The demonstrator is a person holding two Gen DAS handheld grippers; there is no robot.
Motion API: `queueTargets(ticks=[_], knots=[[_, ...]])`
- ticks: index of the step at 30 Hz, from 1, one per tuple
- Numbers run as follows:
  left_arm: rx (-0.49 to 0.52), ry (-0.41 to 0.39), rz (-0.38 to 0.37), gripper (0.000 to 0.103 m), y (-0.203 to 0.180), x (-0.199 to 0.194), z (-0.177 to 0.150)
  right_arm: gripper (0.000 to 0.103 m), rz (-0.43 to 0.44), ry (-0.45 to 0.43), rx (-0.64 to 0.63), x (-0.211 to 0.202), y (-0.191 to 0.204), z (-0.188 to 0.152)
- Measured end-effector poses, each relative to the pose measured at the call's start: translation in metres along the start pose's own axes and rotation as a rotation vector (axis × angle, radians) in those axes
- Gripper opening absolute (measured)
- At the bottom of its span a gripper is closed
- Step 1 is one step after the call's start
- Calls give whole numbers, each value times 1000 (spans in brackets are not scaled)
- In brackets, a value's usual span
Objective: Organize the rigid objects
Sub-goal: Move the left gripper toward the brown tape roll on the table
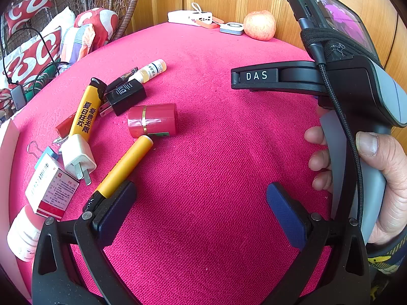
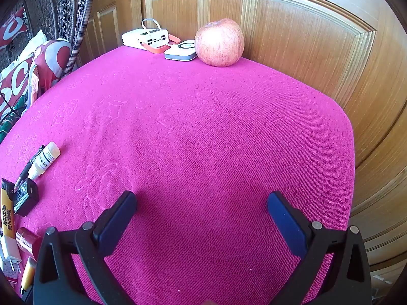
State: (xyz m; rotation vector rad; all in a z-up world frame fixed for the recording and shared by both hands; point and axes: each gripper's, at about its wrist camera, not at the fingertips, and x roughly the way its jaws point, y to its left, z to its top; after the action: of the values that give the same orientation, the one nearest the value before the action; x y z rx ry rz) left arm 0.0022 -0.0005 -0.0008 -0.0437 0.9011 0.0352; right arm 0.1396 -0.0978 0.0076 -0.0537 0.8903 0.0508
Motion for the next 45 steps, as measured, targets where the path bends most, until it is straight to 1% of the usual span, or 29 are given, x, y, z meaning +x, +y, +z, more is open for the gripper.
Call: queueTargets(ticks=[17,20,21,22,23,25,26,27,28,29,31,32,34,35,36,38,39,41,42,43,44,45], knots=[[-2,-2,7,103,-2,1,0,103,1,-1,1,-1,0,-1],[14,14,-13,103,-4,-5,-1,103,2,-1,2,-1,0,-1],[12,3,-27,103,-5,-12,-1,103,2,-1,2,-1,0,-1],[9,-36,-35,103,-7,-24,-1,103,3,-1,2,-1,0,-1],[19,-94,-40,103,-9,-42,-1,103,2,-1,2,-1,0,-1],[42,-181,-26,103,-12,-74,0,103,2,-1,2,-1,0,-1],[39,-227,-13,103,-10,-95,-1,103,3,-2,2,-1,0,-1],[30,-253,-1,103,-5,-110,-3,103,3,-2,2,-1,0,-1],[12,-278,26,103,1,-127,-6,103,2,-1,2,-1,0,-1],[-14,-296,69,103,9,-141,-12,103,2,-1,2,-1,0,-2],[-98,-315,195,103,31,-166,-28,103,2,-1,2,-1,0,-2],[-151,-314,232,103,47,-176,-39,103,2,-1,2,-1,0,-2],[-240,-283,241,103,76,-188,-59,103,2,-1,2,-1,0,-3],[-276,-269,225,103,90,-193,-69,103,2,-1,2,-1,0,-3],[-299,-258,190,103,102,-198,-81,103,3,-1,3,-1,0,-3],[-294,-224,126,103,113,-204,-105,103,5,-2,4,-1,0,-3],[-274,-206,119,103,116,-205,-114,103,5,-2,4,-2,1,-2],[-228,-156,150,103,113,-196,-126,103,8,-3,6,-3,-1,-2],[-203,-134,153,103,111,-190,-130,103,17,-6,11,-4,-2,-2],[-183,-120,136,103,108,-184,-132,103,28,-10,16,-6,-4,-4],[-168,-106,118,103,103,-177,-131,103,68,-21,22,-9,-7,-5],[-151,-97,104,103,99,-171,-131,103,153,-42,39,-14,-11,-5]])
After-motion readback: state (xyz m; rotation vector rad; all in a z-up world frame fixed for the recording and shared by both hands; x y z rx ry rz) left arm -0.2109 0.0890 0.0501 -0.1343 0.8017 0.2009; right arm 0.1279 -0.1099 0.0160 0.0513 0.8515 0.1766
